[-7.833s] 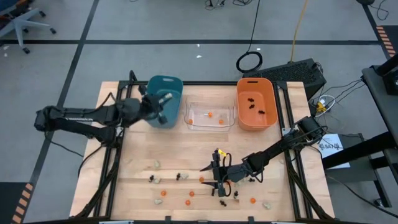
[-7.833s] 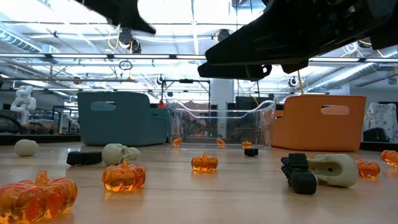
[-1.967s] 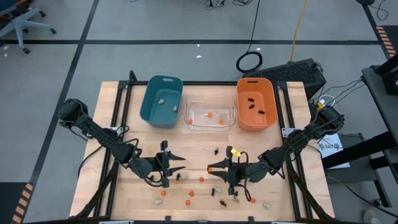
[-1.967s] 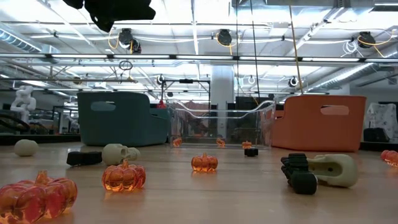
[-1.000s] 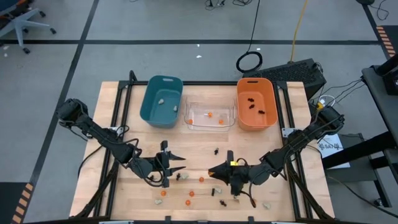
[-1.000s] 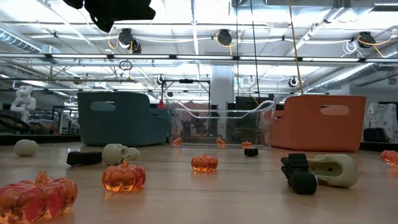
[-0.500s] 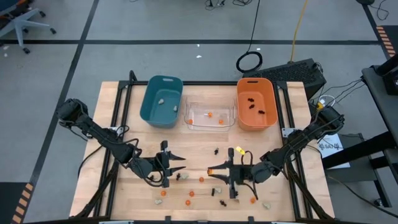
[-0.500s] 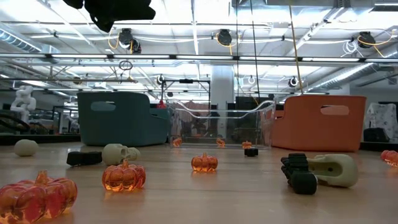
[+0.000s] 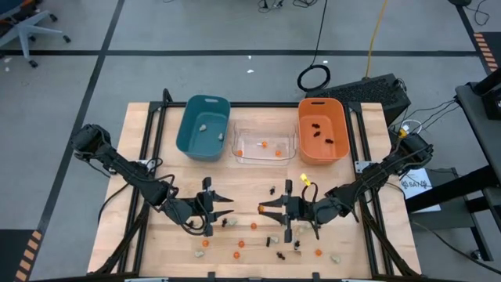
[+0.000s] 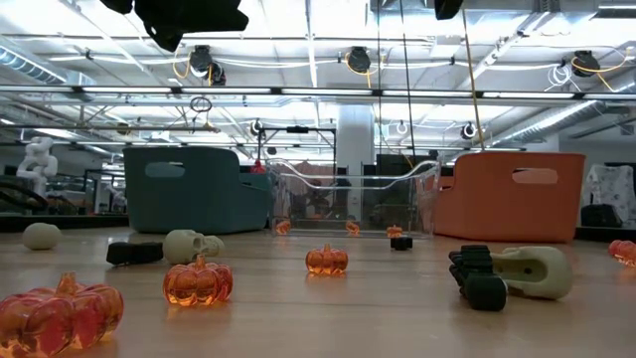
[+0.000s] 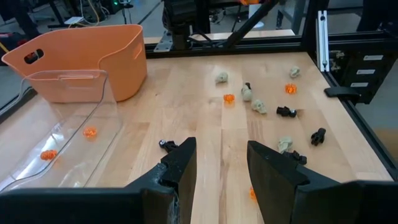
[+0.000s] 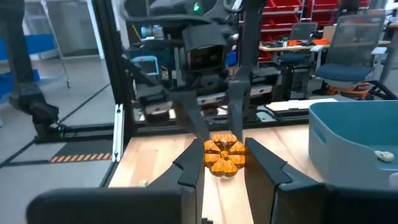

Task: Sort Halloween decoration
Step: Put the orange pumpkin toy into the transparent bin

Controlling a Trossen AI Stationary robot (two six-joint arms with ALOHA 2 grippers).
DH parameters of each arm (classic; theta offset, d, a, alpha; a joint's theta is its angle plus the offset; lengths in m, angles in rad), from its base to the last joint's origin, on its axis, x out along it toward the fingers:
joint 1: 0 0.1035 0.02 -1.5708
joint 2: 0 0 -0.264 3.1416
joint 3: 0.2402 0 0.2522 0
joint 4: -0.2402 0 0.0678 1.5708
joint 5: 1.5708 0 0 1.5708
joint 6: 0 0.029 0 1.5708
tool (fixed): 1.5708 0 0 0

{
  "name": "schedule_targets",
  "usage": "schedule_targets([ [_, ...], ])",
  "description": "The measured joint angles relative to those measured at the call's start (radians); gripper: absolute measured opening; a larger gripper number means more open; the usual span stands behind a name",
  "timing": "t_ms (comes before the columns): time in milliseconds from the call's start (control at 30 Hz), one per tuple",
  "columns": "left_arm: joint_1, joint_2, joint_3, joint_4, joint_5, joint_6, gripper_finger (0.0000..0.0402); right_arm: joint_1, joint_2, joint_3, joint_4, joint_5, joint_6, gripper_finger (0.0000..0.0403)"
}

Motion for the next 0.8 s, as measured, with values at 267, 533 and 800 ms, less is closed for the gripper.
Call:
schedule_targets([
  [267, 0.000, 0.000, 0.000, -0.021, 0.002, 0.056, 0.0141, -0.139, -0.005, 0.000, -0.048, 0.000, -0.007, 0.0059],
  [533, 0.000, 0.000, 0.000, -0.034, 0.005, 0.041, 0.0141, -0.338, -0.005, 0.000, -0.315, -0.041, 0.060, 0.0059],
  [800, 0.016, 0.000, 0.000, -0.036, 0.005, 0.052, 0.0141, -0.551, -0.048, 0.003, -0.496, -0.242, 0.087, 0.0064],
])
